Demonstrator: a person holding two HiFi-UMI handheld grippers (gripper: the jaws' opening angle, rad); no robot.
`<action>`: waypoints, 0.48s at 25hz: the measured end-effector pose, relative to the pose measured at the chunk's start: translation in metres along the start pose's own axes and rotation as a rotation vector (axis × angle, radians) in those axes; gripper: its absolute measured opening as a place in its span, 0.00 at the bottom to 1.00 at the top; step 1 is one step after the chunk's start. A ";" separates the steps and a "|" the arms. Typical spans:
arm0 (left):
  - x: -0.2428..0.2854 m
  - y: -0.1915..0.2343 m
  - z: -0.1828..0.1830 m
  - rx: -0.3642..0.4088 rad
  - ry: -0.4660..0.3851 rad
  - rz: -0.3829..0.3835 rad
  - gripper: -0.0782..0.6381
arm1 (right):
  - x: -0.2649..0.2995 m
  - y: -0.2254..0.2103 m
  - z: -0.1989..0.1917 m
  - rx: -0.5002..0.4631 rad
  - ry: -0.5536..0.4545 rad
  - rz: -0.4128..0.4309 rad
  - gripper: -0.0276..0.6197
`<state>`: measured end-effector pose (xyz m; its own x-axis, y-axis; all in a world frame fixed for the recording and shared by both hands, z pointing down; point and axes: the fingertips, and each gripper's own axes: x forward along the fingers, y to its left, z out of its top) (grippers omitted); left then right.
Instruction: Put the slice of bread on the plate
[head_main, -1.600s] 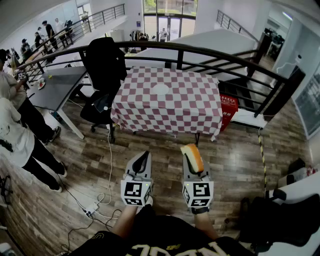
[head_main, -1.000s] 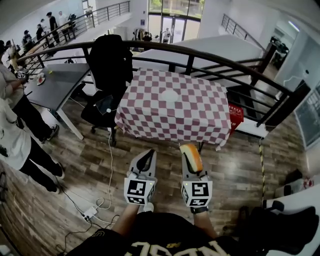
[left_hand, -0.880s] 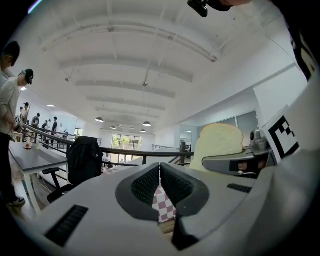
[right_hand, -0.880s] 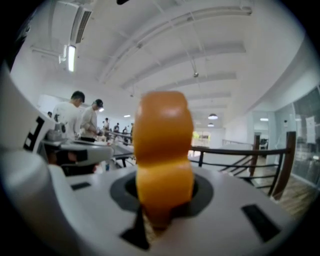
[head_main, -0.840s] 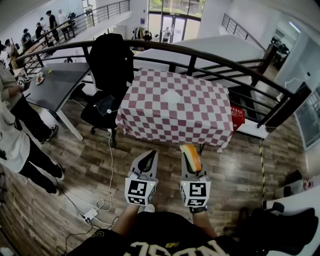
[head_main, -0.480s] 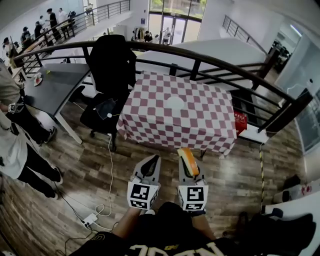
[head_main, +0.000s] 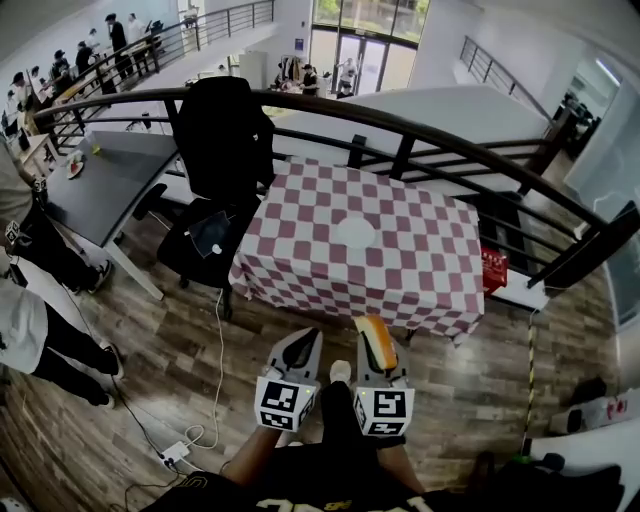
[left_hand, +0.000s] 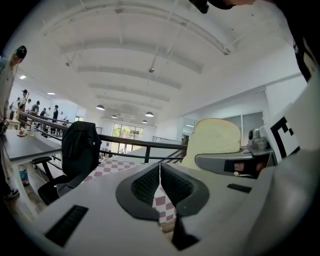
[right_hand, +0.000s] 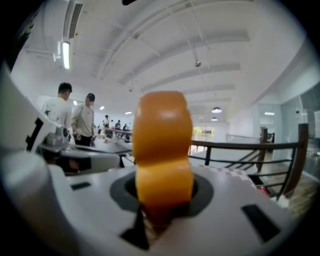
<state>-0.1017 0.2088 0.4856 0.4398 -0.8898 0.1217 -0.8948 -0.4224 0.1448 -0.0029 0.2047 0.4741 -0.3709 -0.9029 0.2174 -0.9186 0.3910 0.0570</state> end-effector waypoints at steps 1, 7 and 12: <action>0.015 0.005 0.000 0.001 0.008 0.008 0.15 | 0.015 -0.009 -0.001 0.013 0.005 0.008 0.19; 0.112 0.034 0.029 -0.009 0.007 0.058 0.15 | 0.112 -0.076 0.025 0.047 0.003 0.053 0.19; 0.193 0.043 0.058 0.002 -0.019 0.057 0.15 | 0.176 -0.125 0.056 0.051 -0.040 0.101 0.19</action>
<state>-0.0596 0.0087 0.4585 0.3863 -0.9156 0.1114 -0.9186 -0.3709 0.1366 0.0387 -0.0133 0.4507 -0.4663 -0.8661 0.1803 -0.8815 0.4720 -0.0128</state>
